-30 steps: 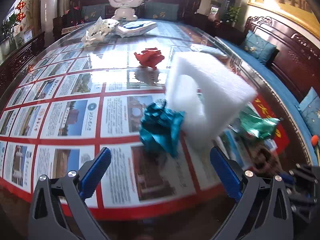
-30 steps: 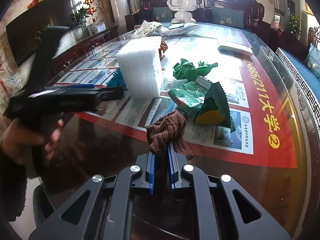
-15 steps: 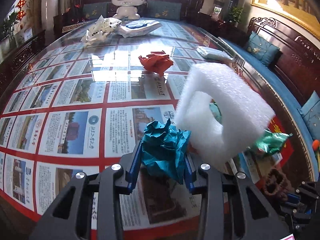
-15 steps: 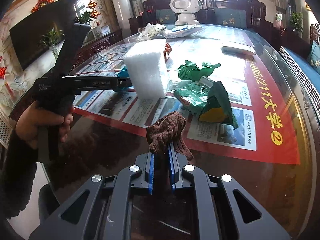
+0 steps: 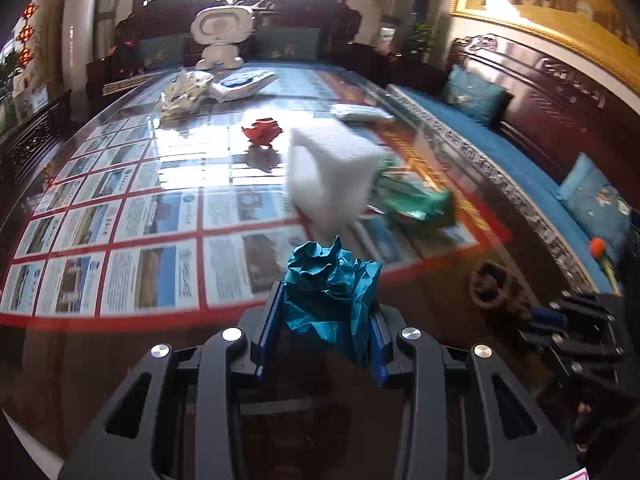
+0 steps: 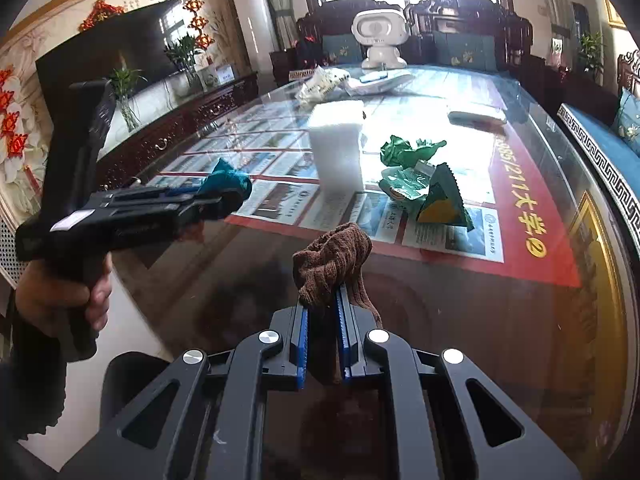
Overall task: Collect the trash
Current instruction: 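Carry teal paper and brown glove over the bin and open both tools, then move both open tools back over the table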
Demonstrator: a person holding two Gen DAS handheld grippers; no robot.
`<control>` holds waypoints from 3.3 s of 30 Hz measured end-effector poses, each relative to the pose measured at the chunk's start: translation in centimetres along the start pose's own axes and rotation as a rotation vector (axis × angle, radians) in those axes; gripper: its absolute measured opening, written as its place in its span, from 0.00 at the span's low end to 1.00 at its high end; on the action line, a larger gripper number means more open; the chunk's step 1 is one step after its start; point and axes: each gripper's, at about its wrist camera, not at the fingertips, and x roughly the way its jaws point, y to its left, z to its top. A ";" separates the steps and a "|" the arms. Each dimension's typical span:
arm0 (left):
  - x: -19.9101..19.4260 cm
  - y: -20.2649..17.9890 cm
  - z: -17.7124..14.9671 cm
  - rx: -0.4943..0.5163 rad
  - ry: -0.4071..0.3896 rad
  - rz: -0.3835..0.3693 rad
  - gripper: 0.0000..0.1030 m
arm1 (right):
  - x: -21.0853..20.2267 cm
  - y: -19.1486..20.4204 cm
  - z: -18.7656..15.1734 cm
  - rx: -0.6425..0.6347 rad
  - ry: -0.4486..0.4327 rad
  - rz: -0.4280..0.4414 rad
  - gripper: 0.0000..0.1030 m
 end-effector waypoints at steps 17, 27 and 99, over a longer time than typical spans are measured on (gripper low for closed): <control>-7.3 -7.3 -14.3 0.091 0.119 -0.140 0.37 | -9.6 6.7 -9.8 -0.073 -0.019 -0.019 0.12; -1.6 -9.3 -25.4 0.074 0.380 -0.199 0.37 | -8.5 7.6 -16.9 -0.023 0.070 0.006 0.12; -1.6 -5.9 -23.4 0.045 0.273 -0.028 0.96 | -3.3 6.1 -22.1 0.063 0.198 0.126 0.70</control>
